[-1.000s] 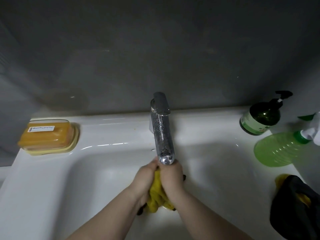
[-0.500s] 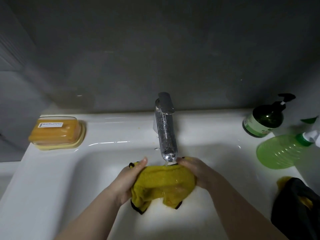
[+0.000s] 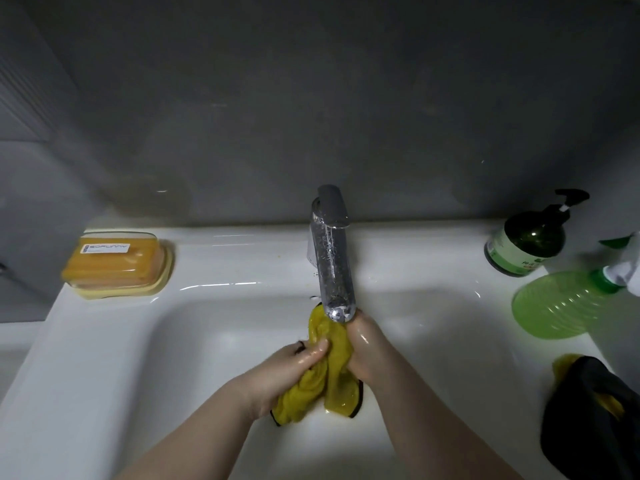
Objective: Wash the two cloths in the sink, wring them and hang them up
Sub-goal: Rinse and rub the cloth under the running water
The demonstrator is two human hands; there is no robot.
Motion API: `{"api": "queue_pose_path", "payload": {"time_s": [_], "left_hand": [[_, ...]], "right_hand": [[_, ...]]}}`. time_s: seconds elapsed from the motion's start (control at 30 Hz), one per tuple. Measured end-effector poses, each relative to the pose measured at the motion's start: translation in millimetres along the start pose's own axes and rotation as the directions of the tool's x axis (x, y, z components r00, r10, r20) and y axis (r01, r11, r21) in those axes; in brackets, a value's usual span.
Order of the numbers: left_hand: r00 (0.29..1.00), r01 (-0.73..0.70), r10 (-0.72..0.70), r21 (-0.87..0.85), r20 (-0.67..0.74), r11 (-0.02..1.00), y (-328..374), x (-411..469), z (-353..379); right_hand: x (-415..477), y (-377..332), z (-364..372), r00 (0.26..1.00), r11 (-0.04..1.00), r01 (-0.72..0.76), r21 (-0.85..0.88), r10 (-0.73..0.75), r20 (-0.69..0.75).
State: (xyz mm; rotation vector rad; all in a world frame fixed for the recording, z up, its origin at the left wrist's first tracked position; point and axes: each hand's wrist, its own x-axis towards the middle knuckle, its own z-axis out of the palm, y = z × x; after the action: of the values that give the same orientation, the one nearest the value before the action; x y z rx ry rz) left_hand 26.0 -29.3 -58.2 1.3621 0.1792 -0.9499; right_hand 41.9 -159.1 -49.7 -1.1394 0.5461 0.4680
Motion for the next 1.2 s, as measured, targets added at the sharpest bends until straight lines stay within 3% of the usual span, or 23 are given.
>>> {"api": "queue_pose_path", "payload": {"time_s": [0.07,0.2,0.3,0.4,0.5,0.63,0.67,0.8,0.87,0.93,1.0,1.1,1.2], "left_hand": [[0.995,-0.016,0.017,0.008,-0.101,1.0,-2.5,1.6,0.9],[0.965,-0.129,0.082,-0.174,-0.25,0.976,2.7,2.0,-9.2],[0.934,-0.184,0.085,-0.262,-0.348,0.947,13.2,6.7,-4.3],[0.915,-0.191,0.136,-0.112,-0.38,0.975,16.6,7.6,15.2],[0.948,-0.136,0.129,-0.006,-0.291,0.991,2.1,1.4,29.7],[0.903,-0.227,0.14,-0.176,-0.406,0.958,9.9,1.4,13.7],[0.905,-0.231,0.148,-0.17,-0.399,0.958,13.0,2.5,13.1],[0.958,-0.165,0.128,-0.126,-0.256,0.978,19.3,-0.7,28.3],[0.946,-0.182,0.111,-0.212,-0.306,0.96,26.1,2.4,22.4],[0.919,-0.197,0.084,-0.265,-0.386,0.944,27.7,6.6,12.1],[0.925,-0.172,0.086,-0.204,-0.37,0.964,22.4,7.8,13.4],[0.96,-0.071,0.041,-0.099,-0.278,0.993,7.6,2.5,28.8],[0.987,-0.028,-0.018,-0.283,-0.16,0.959,13.7,-0.4,17.7]], "right_hand": [[-0.5,-3.5,3.8,0.998,0.996,0.039,-0.086,-0.044,-0.046],[-4.5,-11.2,1.0,0.982,0.972,0.105,-0.211,-0.135,-0.133],[-11.2,2.5,20.4,0.919,0.872,0.192,-0.449,-0.321,-0.23],[-8.7,14.4,33.7,0.884,0.854,0.214,-0.475,-0.376,-0.278],[-1.8,11.7,26.8,0.853,0.862,0.158,-0.482,-0.365,-0.372],[-12.2,33.1,47.6,0.874,0.761,0.243,-0.601,-0.44,-0.205],[-10.9,34.9,48.5,0.867,0.756,0.257,-0.602,-0.455,-0.201],[4.3,9.3,27.7,0.853,0.91,0.215,-0.355,-0.351,-0.385],[-5.0,11.2,35.5,0.844,0.886,0.268,-0.379,-0.406,-0.351],[-17.0,25.2,45.7,0.855,0.798,0.318,-0.512,-0.475,-0.209],[-16.0,30.0,40.2,0.858,0.735,0.29,-0.613,-0.484,-0.174],[-1.6,19.3,21.2,0.867,0.834,0.158,-0.528,-0.373,-0.329],[-0.2,7.8,10.4,0.91,0.952,0.146,-0.27,-0.236,-0.34]]}}
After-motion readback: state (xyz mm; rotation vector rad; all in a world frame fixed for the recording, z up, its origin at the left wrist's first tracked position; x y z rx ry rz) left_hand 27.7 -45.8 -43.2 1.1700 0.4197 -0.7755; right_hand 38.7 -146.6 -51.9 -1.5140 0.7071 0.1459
